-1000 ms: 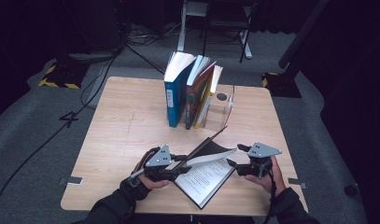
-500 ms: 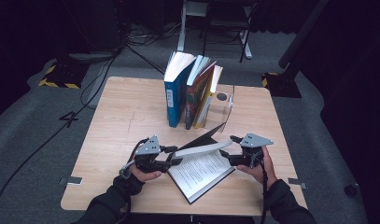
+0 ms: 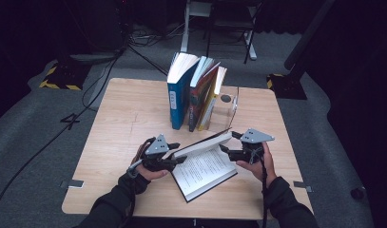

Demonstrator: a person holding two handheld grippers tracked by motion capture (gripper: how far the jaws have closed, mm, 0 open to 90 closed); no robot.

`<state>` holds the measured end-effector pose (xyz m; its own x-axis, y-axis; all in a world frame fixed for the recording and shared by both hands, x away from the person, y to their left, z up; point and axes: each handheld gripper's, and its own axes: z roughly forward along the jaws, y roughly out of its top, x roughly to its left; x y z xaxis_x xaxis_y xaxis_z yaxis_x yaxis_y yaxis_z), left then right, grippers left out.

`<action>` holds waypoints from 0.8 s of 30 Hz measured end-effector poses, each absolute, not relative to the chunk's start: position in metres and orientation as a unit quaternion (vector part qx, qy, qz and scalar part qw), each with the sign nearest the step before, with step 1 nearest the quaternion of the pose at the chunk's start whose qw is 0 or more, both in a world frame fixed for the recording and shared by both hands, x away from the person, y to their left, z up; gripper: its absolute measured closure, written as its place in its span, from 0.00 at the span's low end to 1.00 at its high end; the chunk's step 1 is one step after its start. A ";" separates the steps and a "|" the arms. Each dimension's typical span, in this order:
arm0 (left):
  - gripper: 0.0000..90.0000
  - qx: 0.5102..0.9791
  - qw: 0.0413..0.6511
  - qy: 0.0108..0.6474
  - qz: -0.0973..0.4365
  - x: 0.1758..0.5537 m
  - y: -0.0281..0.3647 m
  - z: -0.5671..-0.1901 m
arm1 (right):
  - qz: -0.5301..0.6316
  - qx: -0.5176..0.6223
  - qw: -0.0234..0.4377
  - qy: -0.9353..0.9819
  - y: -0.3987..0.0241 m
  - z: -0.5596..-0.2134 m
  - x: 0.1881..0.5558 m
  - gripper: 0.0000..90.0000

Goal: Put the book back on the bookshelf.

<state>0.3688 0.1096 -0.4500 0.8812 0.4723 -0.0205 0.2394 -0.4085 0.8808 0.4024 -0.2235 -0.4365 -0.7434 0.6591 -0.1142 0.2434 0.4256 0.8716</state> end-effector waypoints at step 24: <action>0.73 0.835 0.527 0.138 0.078 0.368 0.099 -0.449 | 0.460 0.236 0.164 0.840 -0.246 -0.448 0.397 0.27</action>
<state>0.3684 0.0986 -0.4486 0.9496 0.3132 -0.0149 0.1483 -0.4067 0.9015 0.3975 -0.2460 -0.4481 -0.8351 0.5469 -0.0591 0.2453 0.4664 0.8499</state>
